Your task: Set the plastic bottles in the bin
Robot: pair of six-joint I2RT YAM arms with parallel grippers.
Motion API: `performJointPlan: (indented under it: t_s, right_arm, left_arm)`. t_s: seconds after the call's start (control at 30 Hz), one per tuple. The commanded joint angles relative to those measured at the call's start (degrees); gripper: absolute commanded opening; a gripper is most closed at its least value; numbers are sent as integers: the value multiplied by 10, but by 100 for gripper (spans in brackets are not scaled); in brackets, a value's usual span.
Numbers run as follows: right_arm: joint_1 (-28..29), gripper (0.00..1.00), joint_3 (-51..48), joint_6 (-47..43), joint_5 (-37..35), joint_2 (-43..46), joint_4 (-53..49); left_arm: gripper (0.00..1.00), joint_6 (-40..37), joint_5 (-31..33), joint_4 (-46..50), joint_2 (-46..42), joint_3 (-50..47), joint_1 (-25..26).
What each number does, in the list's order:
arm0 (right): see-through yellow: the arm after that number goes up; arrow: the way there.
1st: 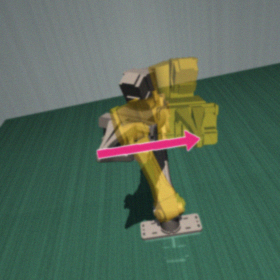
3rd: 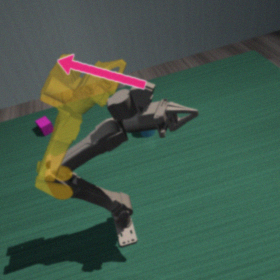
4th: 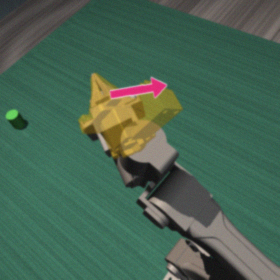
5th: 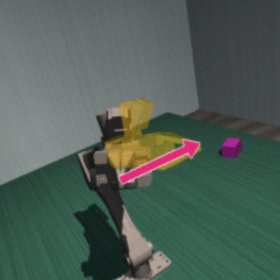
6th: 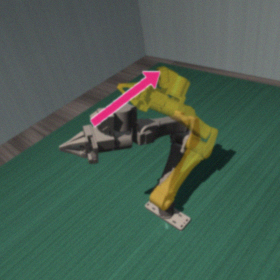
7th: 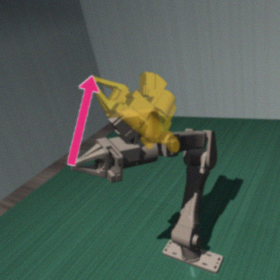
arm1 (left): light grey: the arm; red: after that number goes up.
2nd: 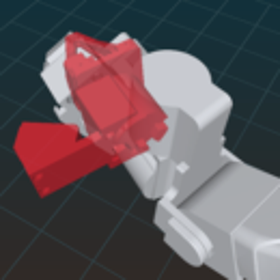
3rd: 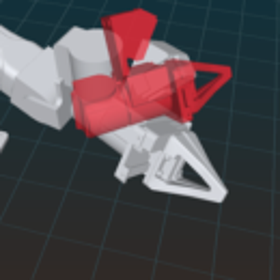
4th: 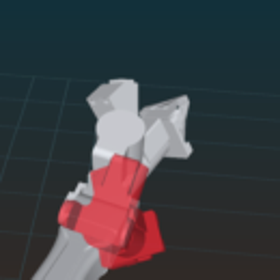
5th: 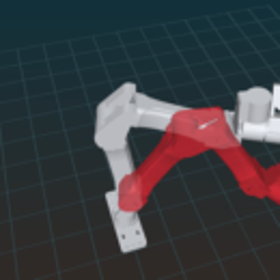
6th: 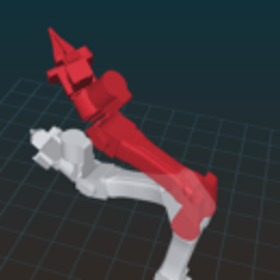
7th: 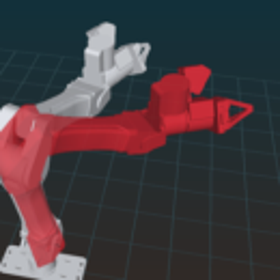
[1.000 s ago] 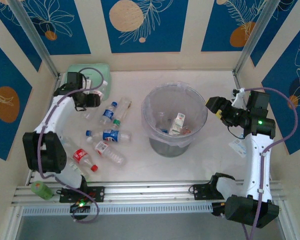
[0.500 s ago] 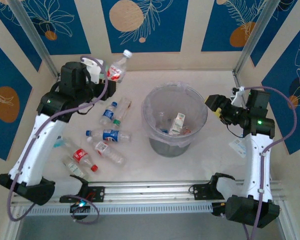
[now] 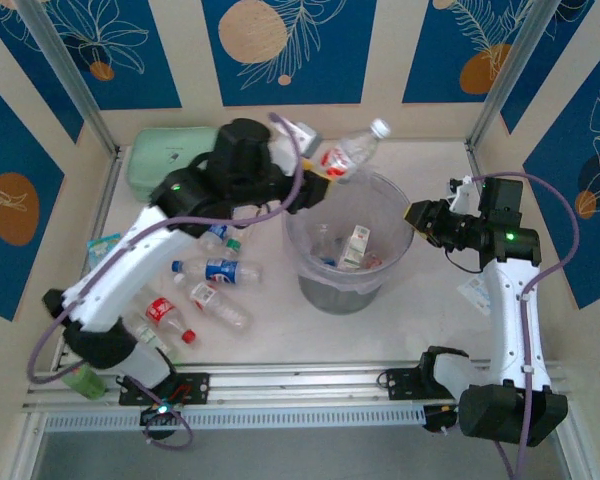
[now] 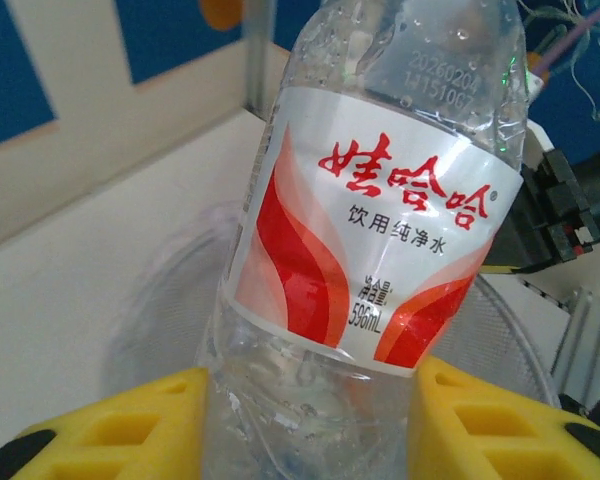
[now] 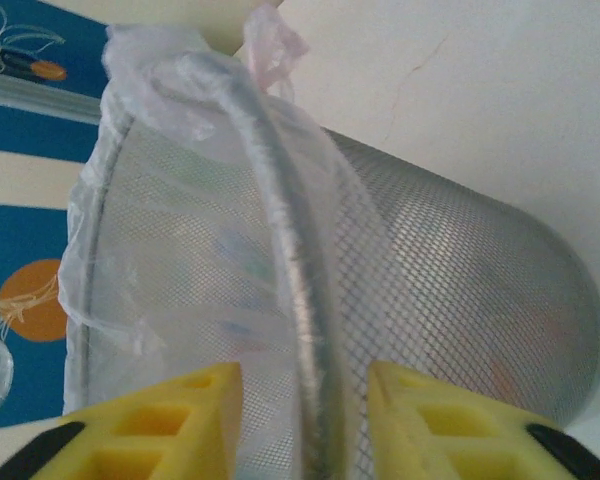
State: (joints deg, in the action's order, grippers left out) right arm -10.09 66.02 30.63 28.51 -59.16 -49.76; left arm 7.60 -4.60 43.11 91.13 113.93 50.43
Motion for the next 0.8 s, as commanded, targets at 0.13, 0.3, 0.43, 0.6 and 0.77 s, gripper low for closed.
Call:
performJointPlan:
  t_s: [0.13,0.3,0.43,0.6,0.77]
  right_arm:
    - [7,22,-2,-9,-6,-2,-21]
    - [6,22,1,-15,-16,-10,-19]
    - [5,22,-3,-18,-18,-18,-11]
    - [2,22,-7,-19,-20,-20,-3]
    - [1,22,-6,-16,-14,-19,1]
  left_arm:
    - [43,23,-36,25,91,48,28]
    - [39,67,-41,-11,68,-58,32]
    - [38,75,-30,-11,53,-122,33]
    - [38,82,-27,5,72,-145,33]
    - [39,95,-42,-9,100,-168,34]
